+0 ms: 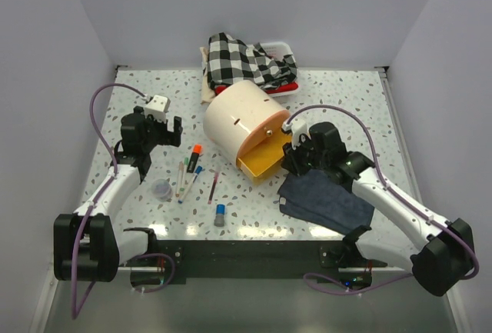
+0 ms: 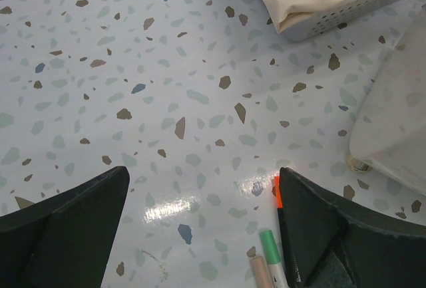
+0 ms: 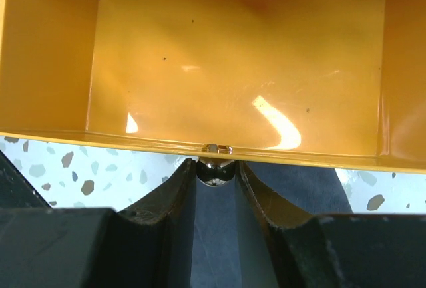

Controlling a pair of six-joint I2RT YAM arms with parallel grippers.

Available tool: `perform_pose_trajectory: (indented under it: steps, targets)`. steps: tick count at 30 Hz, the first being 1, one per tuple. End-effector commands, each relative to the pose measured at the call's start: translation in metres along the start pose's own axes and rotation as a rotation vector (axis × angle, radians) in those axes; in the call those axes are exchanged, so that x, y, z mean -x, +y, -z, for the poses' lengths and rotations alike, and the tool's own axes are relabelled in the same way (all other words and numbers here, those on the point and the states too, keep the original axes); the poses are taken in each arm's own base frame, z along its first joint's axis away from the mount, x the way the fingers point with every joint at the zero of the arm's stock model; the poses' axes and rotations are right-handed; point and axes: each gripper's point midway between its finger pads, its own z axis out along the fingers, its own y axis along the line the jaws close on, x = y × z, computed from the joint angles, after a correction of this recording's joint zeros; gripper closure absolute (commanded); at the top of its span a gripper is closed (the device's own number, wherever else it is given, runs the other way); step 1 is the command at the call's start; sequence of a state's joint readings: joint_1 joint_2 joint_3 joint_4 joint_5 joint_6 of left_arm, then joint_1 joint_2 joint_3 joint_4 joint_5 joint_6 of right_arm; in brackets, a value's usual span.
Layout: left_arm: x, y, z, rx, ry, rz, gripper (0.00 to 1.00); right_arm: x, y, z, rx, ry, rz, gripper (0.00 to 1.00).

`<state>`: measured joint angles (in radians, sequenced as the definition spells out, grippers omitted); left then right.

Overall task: Sort the stationery into containers
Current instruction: Open the drawer in the storage box.

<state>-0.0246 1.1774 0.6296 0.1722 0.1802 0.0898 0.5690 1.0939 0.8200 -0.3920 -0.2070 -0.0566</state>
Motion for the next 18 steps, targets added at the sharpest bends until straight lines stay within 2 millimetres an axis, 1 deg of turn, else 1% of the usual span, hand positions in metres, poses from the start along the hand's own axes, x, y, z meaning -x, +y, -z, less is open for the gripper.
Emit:
perform_pose_trajectory:
  steps: [1,7,13,15,16,17,18]
  targets:
    - [0.016,0.001,0.002,-0.005,-0.059,-0.014,0.00,-0.007,-0.002,0.011,-0.011,0.008,0.049,0.80]
    - [0.019,0.001,0.003,-0.007,-0.054,-0.022,0.00,-0.012,0.000,0.018,-0.008,0.009,0.063,0.80]
    - [0.013,0.000,0.005,-0.013,-0.039,-0.022,0.00,-0.016,0.000,0.020,-0.010,0.013,0.071,0.80]
    - [0.011,-0.002,0.005,-0.024,-0.026,-0.020,0.00,-0.016,0.000,0.019,-0.008,0.003,0.070,0.73]
    - [0.009,-0.003,0.006,-0.025,-0.014,-0.016,0.00,-0.015,0.001,0.018,-0.006,0.000,0.070,0.68]
    - [0.003,-0.004,0.008,-0.029,0.020,-0.013,0.00,-0.015,0.000,0.018,-0.007,0.002,0.071,0.59]
    - [0.001,-0.003,0.010,-0.022,0.036,-0.013,0.00,-0.011,0.000,0.020,-0.011,-0.004,0.077,0.56]
